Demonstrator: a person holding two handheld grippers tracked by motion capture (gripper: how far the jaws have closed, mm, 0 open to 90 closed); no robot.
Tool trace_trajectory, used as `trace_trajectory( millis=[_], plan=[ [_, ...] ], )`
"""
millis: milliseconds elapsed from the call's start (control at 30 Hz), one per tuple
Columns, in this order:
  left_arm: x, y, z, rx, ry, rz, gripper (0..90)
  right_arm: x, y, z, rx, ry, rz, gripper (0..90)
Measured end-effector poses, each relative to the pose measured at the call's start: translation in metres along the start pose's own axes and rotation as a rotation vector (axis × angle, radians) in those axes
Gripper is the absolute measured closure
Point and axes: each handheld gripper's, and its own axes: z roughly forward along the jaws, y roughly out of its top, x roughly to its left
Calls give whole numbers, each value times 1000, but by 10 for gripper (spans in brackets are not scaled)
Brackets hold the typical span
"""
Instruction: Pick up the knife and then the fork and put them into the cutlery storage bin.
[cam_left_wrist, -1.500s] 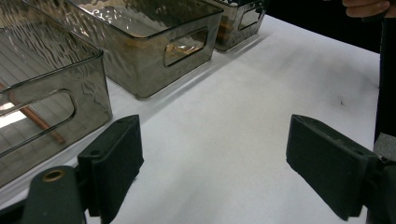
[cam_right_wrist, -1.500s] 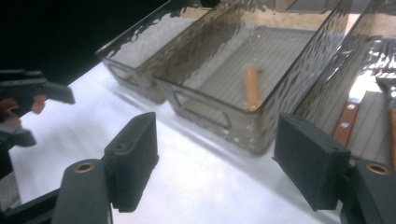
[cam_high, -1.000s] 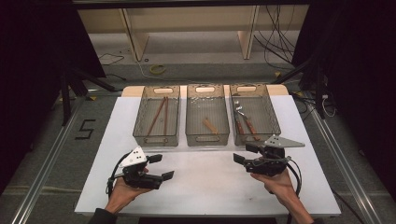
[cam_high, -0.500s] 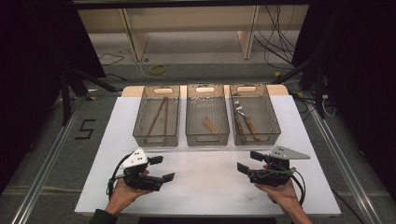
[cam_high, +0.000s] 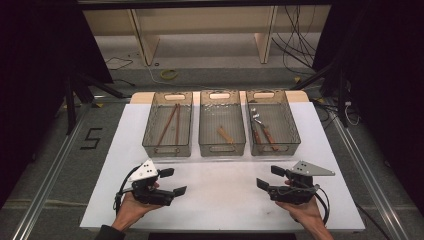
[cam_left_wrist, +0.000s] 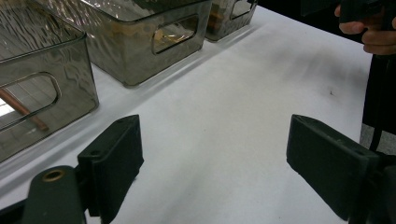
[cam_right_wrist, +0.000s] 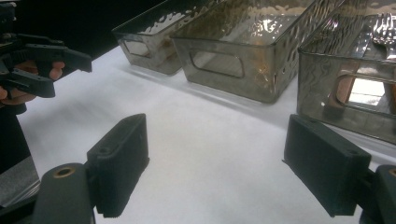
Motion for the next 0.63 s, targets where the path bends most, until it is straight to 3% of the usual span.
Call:
trace_trajectory(
  millis=[633],
  plan=[
    [0,0,1,1,-2,0,178,0,0,0,-1,-3,-3,226]
  ],
)
